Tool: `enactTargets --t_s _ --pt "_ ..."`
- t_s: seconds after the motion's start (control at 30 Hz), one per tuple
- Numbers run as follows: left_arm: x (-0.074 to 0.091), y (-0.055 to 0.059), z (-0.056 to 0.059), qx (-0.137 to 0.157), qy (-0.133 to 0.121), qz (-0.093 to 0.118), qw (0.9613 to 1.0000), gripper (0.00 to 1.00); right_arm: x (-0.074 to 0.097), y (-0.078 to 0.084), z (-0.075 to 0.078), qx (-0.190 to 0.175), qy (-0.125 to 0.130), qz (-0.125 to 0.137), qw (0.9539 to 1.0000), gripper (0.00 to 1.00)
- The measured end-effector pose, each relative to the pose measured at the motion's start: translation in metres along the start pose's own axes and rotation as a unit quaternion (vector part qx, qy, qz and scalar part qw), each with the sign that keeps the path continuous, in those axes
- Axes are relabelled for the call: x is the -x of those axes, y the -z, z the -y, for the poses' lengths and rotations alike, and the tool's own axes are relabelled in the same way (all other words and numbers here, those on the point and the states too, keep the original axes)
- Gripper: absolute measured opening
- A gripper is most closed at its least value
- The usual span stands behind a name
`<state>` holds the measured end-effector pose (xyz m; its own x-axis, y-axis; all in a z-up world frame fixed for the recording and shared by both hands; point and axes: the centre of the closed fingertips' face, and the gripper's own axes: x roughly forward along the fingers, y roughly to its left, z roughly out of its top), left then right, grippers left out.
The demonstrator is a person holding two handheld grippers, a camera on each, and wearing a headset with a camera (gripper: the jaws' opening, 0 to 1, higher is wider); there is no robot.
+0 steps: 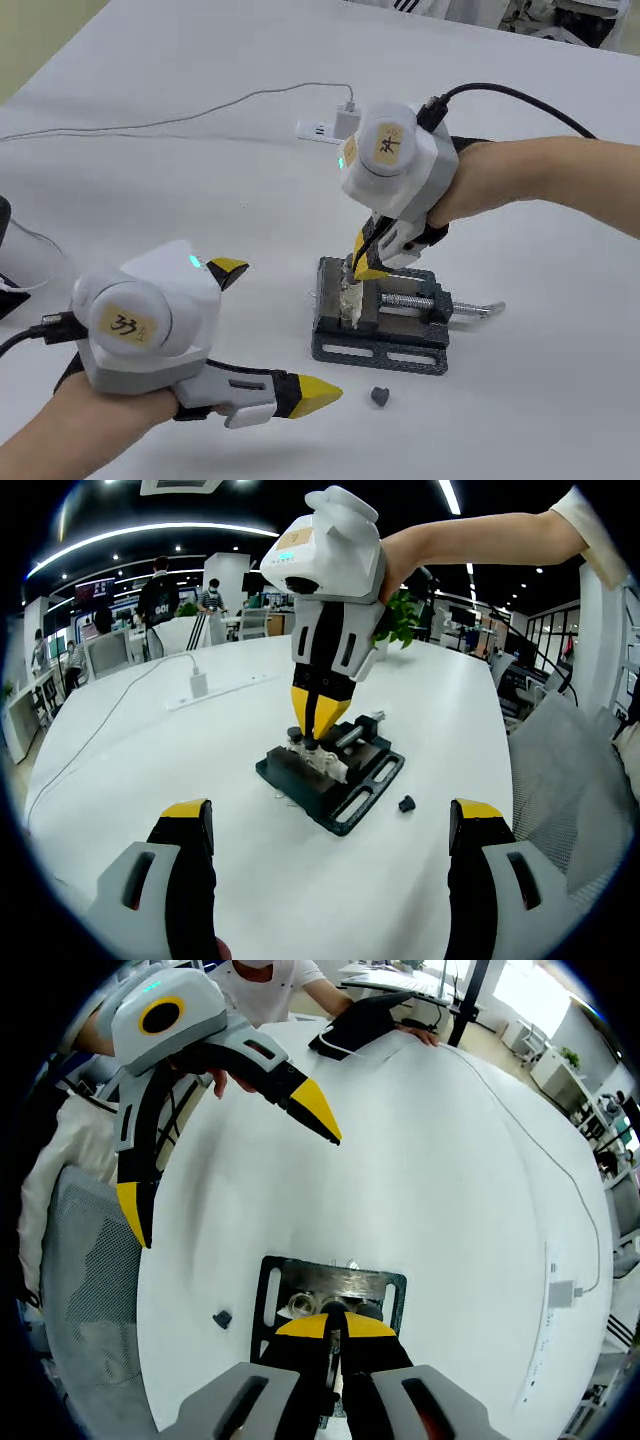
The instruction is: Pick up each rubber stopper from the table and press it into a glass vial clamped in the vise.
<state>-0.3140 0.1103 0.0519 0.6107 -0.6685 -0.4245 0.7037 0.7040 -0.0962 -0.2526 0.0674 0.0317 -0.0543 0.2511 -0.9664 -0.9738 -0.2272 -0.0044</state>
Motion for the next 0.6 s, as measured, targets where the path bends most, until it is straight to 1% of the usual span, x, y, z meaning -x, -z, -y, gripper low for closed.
enactTargets --t_s 0.2,0.37,0.43,0.53,0.6 --pt "0.0007 0.0010 0.0014 0.000 0.002 -0.001 1.0000 0.98 -0.0006 0.0003 0.0015 0.009 0.000 -0.004 1.0000 0.00" --pt "0.0018 0.0023 0.0008 0.001 0.001 -0.002 1.0000 0.98 -0.0008 0.0004 0.0024 0.025 -0.002 -0.005 0.9997 0.00" --pt "0.0021 0.0029 0.0007 0.001 0.001 -0.003 1.0000 0.98 -0.0010 0.0005 0.0030 0.025 -0.004 -0.005 0.9997 0.00" --pt "0.0031 0.0028 0.0007 0.001 0.001 -0.003 1.0000 0.98 -0.0005 0.0006 0.0053 0.029 0.002 -0.004 0.9996 0.03" --pt "0.0036 0.0033 0.0001 0.000 0.000 -0.003 1.0000 0.98 0.0010 0.0014 0.0045 0.031 0.000 -0.003 0.9995 0.08"
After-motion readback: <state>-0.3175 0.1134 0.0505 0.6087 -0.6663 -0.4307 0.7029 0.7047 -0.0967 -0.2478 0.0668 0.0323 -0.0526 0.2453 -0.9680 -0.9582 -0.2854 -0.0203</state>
